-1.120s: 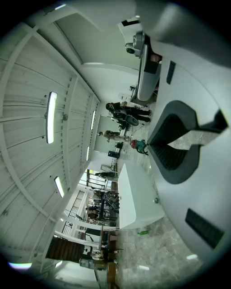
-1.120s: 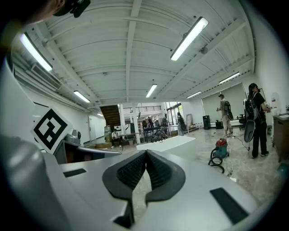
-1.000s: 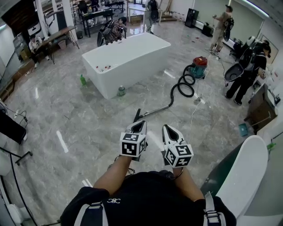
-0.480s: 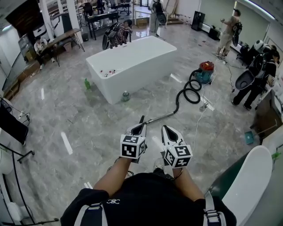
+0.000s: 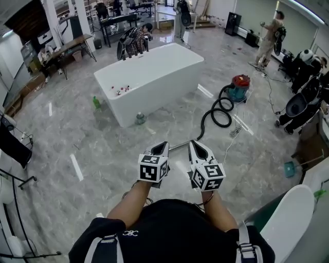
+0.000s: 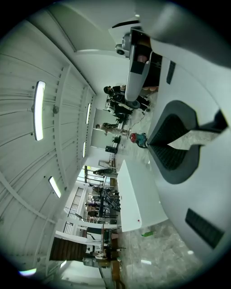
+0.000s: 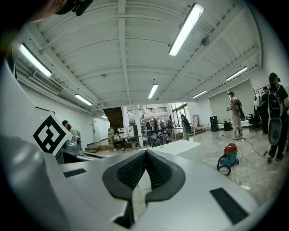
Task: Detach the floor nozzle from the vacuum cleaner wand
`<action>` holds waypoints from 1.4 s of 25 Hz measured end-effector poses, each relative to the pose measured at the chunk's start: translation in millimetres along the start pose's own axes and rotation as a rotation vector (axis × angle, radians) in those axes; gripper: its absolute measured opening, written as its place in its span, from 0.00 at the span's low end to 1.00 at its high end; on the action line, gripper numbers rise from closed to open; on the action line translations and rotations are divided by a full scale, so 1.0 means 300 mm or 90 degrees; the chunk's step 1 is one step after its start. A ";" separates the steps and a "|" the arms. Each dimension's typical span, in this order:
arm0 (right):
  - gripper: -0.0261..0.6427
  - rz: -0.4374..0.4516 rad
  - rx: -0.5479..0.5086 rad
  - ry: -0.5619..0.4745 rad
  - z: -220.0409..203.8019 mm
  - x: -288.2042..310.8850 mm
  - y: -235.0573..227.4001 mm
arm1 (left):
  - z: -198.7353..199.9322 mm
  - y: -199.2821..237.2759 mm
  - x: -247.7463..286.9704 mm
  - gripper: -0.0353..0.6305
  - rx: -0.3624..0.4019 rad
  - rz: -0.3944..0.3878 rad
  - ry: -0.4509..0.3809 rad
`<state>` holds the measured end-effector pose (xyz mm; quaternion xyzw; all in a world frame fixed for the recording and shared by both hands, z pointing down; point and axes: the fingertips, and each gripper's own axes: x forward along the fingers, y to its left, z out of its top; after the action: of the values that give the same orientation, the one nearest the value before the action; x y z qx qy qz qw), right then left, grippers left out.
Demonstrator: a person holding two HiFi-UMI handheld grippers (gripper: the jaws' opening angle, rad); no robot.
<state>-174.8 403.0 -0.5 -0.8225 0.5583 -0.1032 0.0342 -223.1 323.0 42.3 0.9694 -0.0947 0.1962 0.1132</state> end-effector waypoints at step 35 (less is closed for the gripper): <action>0.06 0.007 -0.007 0.061 0.029 0.687 -0.654 | 0.320 0.234 0.816 0.06 -0.058 0.002 -0.016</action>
<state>79.2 285.1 51.7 -0.8139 0.5641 -0.1392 0.0038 16.9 197.1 67.3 0.9654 -0.1067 0.1798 0.1560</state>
